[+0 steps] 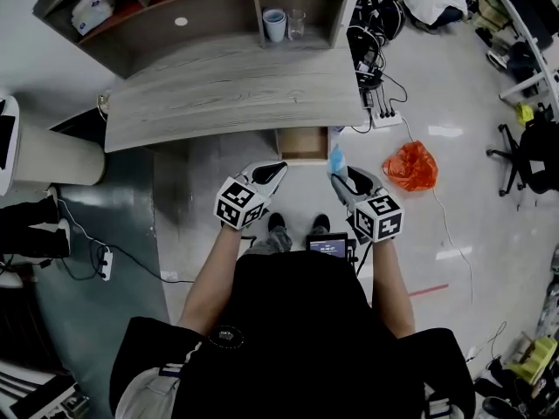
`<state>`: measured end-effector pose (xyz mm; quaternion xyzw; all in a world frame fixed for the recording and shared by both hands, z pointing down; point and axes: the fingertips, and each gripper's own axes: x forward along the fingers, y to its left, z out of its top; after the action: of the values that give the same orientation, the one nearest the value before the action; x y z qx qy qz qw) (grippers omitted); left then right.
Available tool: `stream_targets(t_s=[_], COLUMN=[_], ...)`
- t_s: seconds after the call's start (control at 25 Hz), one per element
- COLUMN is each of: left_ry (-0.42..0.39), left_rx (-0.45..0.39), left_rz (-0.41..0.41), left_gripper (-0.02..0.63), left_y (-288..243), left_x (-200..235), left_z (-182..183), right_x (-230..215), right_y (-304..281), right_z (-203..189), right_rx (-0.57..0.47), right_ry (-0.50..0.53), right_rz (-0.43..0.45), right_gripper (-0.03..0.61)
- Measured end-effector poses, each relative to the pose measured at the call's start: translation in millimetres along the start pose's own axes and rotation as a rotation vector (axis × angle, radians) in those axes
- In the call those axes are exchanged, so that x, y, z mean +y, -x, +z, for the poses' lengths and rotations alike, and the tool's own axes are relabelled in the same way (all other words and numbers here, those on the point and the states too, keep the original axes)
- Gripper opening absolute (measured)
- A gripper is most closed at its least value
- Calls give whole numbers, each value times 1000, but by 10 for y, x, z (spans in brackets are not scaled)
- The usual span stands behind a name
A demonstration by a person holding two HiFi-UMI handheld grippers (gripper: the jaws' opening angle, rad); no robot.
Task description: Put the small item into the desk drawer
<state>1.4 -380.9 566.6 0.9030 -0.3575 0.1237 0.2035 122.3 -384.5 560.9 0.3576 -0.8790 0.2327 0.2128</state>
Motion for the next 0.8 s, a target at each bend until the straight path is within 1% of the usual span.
stream_targets(t_s=[0.24,0.44,0.8], left_ry=[4,-7,-22], left_rx=[-16,-29,-35], left_rz=[42,53,69], left_gripper=[2,2,2], left_y=[-67,-111,-232], left_x=[-53,-93,-141], left_z=[113,219,307], right_x=[-138,-186,-295], right_y=[-5,-29,-10], right_z=[133,235,306], right_rx=[-6,-15,-17], right_ry=[34,52,66], right_rz=[44,78,104], right_gripper=[163,163,163])
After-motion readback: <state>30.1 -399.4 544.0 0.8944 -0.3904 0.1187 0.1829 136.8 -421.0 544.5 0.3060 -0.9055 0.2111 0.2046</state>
